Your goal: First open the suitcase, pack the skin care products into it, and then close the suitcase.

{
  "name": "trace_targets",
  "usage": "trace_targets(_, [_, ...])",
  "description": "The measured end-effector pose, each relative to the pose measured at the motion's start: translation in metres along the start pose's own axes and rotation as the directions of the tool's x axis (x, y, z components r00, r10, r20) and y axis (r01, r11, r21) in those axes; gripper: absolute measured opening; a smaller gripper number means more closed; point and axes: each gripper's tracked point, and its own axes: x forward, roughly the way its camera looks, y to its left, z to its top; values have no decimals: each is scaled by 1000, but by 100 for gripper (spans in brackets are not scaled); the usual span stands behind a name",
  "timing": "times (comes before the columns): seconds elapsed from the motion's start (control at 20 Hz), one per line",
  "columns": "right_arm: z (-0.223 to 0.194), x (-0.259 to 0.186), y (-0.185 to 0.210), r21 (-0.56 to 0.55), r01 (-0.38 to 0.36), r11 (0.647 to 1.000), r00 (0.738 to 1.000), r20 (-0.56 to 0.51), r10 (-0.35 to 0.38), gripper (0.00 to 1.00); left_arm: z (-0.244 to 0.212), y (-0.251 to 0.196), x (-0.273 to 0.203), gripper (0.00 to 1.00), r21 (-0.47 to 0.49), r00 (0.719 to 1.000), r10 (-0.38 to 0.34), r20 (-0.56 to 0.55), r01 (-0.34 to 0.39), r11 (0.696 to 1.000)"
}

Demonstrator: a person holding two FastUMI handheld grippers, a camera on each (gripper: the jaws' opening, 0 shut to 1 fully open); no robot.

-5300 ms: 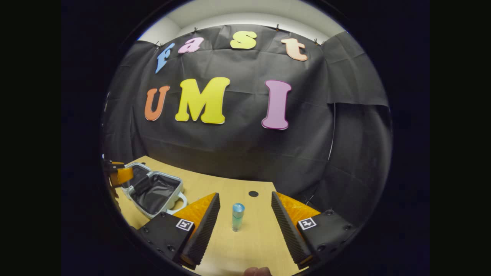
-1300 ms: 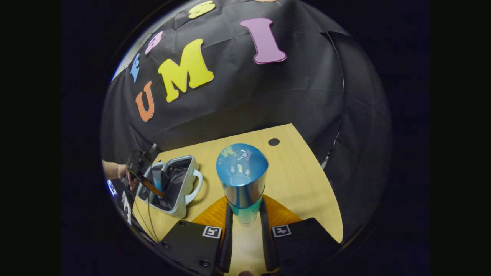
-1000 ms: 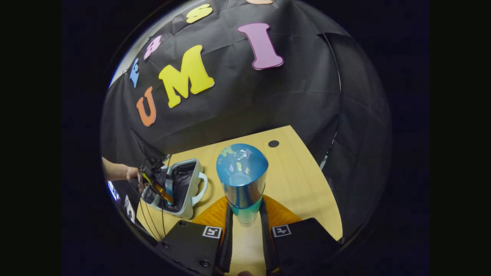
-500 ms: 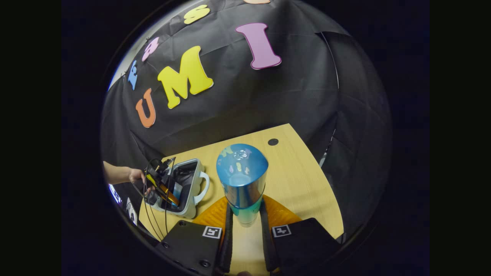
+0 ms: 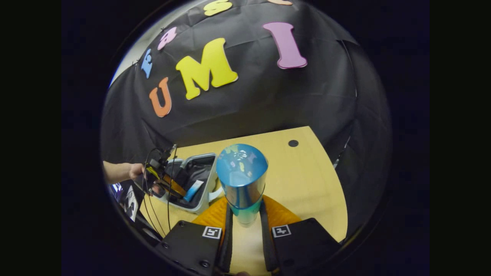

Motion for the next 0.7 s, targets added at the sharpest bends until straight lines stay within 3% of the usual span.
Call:
trace_targets(0.15, [4,22,49,-45,-110,993,993,-49,108,31,1,-16,-36,67,38,970,-74,232,67,997])
trace_targets(0.2, [5,30,68,-53,-152,987,986,-72,148,30,-2,-19,-49,79,58,946,-81,315,66,996])
trace_targets(0.25, [8,41,88,-51,-197,979,976,-101,191,31,-3,-21,-65,67,75,915,-73,397,46,996])
trace_targets(0.35, [6,64,121,-37,-257,966,954,-173,247,30,-12,-13,-99,68,103,825,-8,566,-62,993])
trace_targets(0.4, [2,76,138,-22,-283,959,937,-222,271,30,-20,-8,-116,86,106,777,26,629,-119,987])
trace_targets(0.45, [-4,87,152,-11,-290,957,920,-277,276,30,-30,-6,-130,77,108,735,39,677,-152,982])
trace_targets(0.7, [-45,160,197,7,-244,970,825,-525,212,31,-91,26,-171,84,21,576,158,802,-292,956])
